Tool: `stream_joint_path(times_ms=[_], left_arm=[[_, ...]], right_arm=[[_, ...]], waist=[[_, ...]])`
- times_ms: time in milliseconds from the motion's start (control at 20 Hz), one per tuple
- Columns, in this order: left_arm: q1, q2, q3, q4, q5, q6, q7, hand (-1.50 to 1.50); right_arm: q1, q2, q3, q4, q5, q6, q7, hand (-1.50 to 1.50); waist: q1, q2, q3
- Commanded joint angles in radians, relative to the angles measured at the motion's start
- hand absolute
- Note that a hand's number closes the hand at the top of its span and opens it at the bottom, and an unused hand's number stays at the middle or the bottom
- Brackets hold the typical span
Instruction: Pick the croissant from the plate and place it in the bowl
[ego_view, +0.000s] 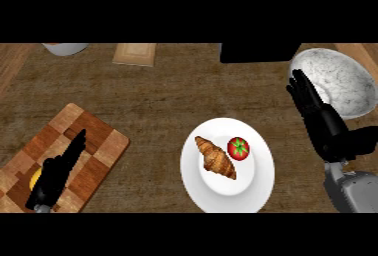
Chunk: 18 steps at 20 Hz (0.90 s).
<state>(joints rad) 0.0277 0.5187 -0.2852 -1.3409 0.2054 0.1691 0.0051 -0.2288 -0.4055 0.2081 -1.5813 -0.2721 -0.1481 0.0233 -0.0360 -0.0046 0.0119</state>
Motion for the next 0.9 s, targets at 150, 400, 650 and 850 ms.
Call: stream_joint_path(times_ms=[150,400,650,850], left_arm=[[-0.166,-0.001,0.039,-0.109,-0.032,0.046,-0.026,0.0],[-0.268,-0.04,0.055,-0.18,-0.046,0.107,0.002,0.0],[-0.309,-0.043,0.068,-0.188,-0.061,0.139,0.029,0.0],[-0.315,-0.073,0.038,-0.165,-0.095,0.166,0.044,0.0]], right_arm=[[-0.138,0.059,0.182,0.02,-0.169,0.399,-0.038,1.5],[-0.255,0.051,0.12,0.284,-0.094,0.495,-0.271,-1.5],[-0.33,-0.036,0.15,0.31,-0.124,0.851,-0.465,-1.5],[-0.461,-0.132,0.134,0.394,0.012,0.978,-0.614,-1.5]], waist=[[0.145,0.023,-0.001],[0.153,0.043,-0.002],[0.151,0.038,-0.001],[0.129,0.037,-0.005]])
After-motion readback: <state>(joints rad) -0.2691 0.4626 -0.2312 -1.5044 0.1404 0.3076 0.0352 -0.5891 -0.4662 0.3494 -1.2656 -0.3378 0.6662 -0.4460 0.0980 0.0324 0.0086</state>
